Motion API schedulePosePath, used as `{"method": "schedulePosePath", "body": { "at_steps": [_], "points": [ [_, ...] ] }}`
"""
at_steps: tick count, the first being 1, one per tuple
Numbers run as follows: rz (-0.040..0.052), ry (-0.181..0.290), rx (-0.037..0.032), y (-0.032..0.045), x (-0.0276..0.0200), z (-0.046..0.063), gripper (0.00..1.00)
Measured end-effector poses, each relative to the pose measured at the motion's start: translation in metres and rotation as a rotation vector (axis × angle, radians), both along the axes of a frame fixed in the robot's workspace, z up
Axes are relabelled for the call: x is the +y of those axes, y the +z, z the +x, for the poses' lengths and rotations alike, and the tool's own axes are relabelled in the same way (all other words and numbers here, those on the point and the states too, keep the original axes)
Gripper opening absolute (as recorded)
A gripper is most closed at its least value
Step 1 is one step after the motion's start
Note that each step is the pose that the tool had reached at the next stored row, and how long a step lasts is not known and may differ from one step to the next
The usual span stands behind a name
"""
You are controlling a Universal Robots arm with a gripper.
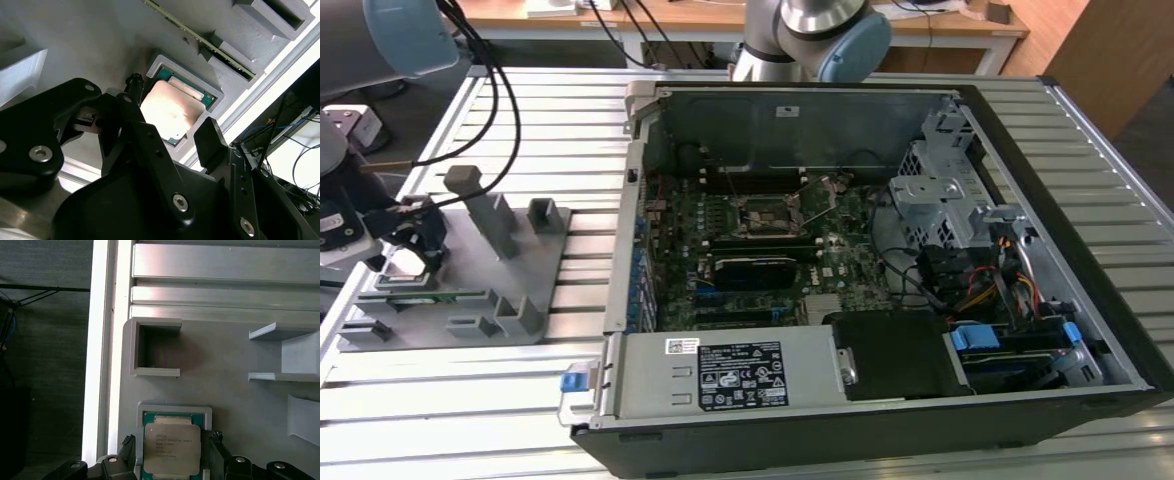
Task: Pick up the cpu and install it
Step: 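Pick up the cpu and move it towards the insertion slot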
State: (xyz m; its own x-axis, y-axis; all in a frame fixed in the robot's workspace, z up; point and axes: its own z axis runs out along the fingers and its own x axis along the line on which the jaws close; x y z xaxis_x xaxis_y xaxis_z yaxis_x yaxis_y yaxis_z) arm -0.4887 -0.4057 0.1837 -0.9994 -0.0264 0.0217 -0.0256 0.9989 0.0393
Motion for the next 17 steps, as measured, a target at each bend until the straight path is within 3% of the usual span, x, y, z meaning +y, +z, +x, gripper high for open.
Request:
{"method": "schedulePosePath", "body": {
  "at_steps": [4,7,17],
  "points": [
    [0.0,-0.002,0.0,-0.0001,0.0,-0.0001,0.66],
    [-0.0001,-0.002,0.0001,0.0,0.0,-0.0001,0.54],
    [0.0003,-0.002,-0.0002,0.0002,0.0,-0.0001,0.54]
  ]
}}
